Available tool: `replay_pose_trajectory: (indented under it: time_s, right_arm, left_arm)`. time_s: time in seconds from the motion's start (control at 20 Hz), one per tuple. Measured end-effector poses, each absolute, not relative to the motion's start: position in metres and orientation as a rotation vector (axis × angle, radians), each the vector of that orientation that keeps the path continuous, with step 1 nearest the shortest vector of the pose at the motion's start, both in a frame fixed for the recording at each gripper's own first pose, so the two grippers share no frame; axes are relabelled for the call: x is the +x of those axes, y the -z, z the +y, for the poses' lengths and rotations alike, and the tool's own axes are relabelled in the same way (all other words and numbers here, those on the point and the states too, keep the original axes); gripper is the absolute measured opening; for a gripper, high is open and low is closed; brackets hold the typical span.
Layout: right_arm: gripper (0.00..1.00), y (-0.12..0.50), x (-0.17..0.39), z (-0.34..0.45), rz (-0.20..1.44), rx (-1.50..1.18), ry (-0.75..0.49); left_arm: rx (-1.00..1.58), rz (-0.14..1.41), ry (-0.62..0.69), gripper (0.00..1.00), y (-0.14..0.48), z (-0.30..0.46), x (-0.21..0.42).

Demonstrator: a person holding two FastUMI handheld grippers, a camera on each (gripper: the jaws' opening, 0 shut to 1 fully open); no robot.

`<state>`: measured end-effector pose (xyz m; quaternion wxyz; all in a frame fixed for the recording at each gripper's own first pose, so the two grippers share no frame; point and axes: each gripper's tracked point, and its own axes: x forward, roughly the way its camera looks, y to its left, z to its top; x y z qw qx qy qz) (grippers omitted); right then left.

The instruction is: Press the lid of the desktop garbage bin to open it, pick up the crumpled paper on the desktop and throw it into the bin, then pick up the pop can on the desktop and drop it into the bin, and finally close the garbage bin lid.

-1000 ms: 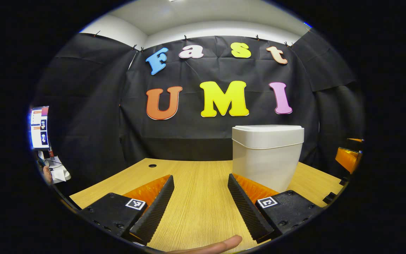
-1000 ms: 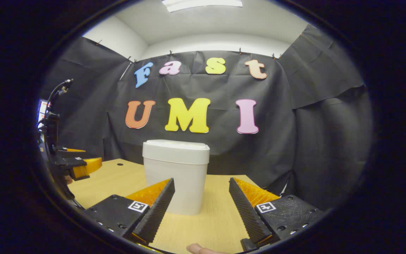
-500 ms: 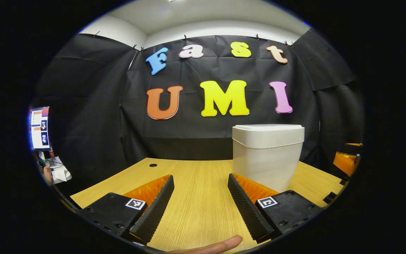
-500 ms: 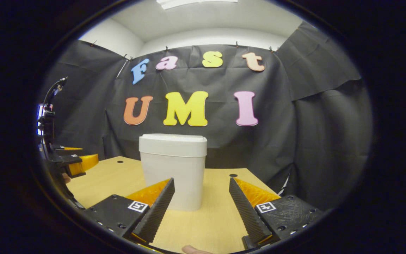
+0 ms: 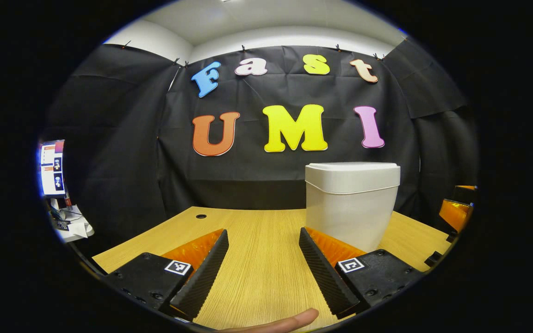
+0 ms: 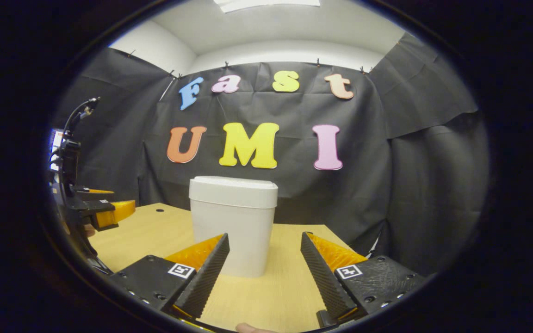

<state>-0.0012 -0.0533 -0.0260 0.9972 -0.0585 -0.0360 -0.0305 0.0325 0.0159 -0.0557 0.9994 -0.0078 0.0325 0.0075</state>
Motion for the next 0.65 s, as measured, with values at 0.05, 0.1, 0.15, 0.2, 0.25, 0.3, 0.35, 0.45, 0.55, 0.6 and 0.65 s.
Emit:
replay_pose_trajectory:
  time_s: [0.05, 0.1, 0.15, 0.2, 0.25, 0.3, 0.35, 0.45, 0.55, 0.6, 0.65]
  right_arm:
    - [0.95, 0.028, -0.002, -0.055, -0.068, -0.115, 0.060]
    - [0.95, 0.028, -0.002, -0.055, -0.065, -0.111, 0.060]
    - [0.95, 0.029, -0.002, -0.057, -0.064, -0.107, 0.064]
    - [0.95, 0.028, -0.002, -0.059, -0.066, -0.105, 0.067]
    - [0.95, 0.028, -0.003, -0.062, -0.066, -0.103, 0.072]
    - [0.95, 0.028, -0.003, -0.063, -0.068, -0.100, 0.076]
    - [0.95, 0.028, -0.003, -0.065, -0.069, -0.097, 0.078]
    - [0.95, 0.028, -0.004, -0.066, -0.069, -0.093, 0.081]
    - [0.95, 0.029, -0.002, -0.068, -0.068, -0.096, 0.082]
    - [0.95, 0.030, -0.002, -0.068, -0.064, -0.096, 0.083]
    - [0.95, 0.032, -0.002, -0.068, -0.059, -0.094, 0.082]
  left_arm:
    - [-0.017, 0.068, -0.014, 0.99, 0.056, 0.016, 0.033]
    - [-0.016, 0.068, -0.016, 0.99, 0.056, 0.016, 0.032]
    - [-0.015, 0.065, -0.017, 0.99, 0.055, 0.017, 0.032]
    - [-0.014, 0.063, -0.017, 0.99, 0.054, 0.017, 0.032]
    - [-0.013, 0.062, -0.017, 0.99, 0.054, 0.016, 0.032]
    - [-0.014, 0.062, -0.014, 0.99, 0.053, 0.015, 0.031]
    - [-0.015, 0.062, -0.011, 0.99, 0.055, 0.014, 0.032]
    - [-0.016, 0.064, -0.009, 0.99, 0.055, 0.014, 0.032]
    - [-0.015, 0.063, -0.009, 0.99, 0.054, 0.014, 0.031]
    - [-0.015, 0.062, -0.011, 0.99, 0.055, 0.015, 0.031]
    - [-0.016, 0.064, -0.012, 0.99, 0.055, 0.015, 0.032]
